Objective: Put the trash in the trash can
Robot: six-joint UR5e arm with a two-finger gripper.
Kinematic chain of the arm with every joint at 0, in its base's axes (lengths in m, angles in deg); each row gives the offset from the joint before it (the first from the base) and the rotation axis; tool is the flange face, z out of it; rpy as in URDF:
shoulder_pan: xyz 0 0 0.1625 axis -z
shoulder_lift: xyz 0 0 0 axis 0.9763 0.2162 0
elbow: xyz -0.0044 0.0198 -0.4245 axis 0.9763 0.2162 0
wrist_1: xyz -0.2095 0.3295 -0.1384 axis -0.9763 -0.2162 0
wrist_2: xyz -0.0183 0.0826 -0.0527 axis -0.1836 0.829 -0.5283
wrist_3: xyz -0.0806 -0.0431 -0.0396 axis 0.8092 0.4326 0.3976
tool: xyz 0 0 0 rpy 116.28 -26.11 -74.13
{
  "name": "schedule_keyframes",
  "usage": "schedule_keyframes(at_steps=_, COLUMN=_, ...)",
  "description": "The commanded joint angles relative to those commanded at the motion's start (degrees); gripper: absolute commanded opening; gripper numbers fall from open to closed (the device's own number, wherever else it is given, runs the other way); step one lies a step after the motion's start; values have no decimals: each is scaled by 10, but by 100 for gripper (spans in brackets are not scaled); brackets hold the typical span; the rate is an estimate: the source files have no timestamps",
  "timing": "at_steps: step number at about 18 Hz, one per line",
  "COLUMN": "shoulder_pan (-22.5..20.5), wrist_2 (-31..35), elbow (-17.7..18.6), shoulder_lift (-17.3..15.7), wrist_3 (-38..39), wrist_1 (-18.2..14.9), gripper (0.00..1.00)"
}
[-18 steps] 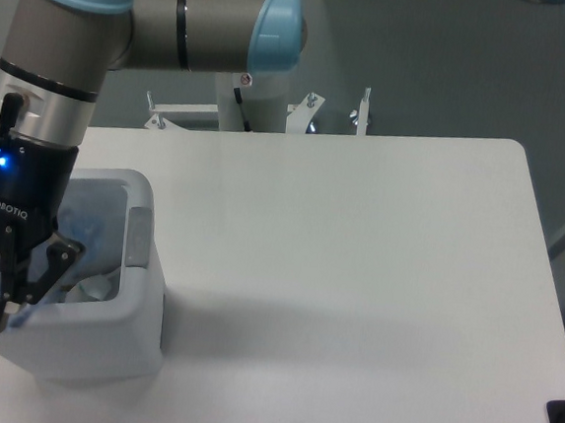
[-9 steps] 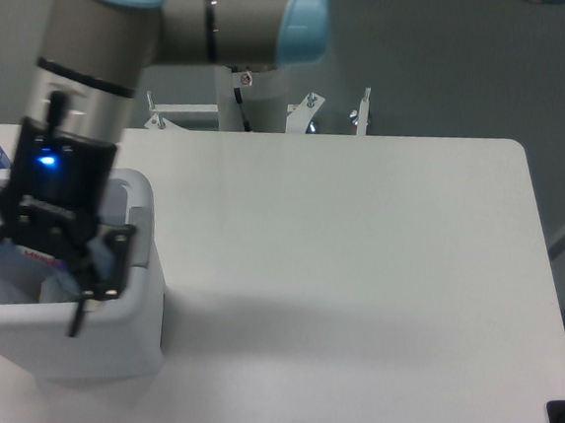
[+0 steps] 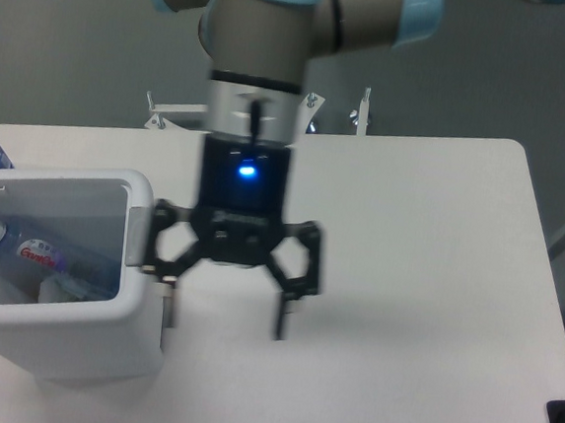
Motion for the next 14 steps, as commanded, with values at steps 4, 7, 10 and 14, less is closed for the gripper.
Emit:
schedule_keyframes(at_steps=4, shoulder_pan=-27, wrist_2=39, elbow=-3, shoulder_lift=-8, wrist_3=-108, wrist_1=-40, gripper=100)
schedule_keyframes(at_steps=7, shoulder_pan=-52, wrist_2=77, elbow=-1, shoulder_lift=-24, wrist_3=-190, wrist_1=-86, gripper=100)
schedule_keyframes(at_steps=10, shoulder_pan=-81, wrist_2=81, elbow=0, shoulder_lift=-40, wrist_3=-307, wrist_1=-162, gripper=100)
schedule_keyframes(at_steps=14, shoulder_pan=-120, wrist_2=81, elbow=2, shoulder_lift=-54, wrist_3=-447, wrist_1=-239, gripper=100)
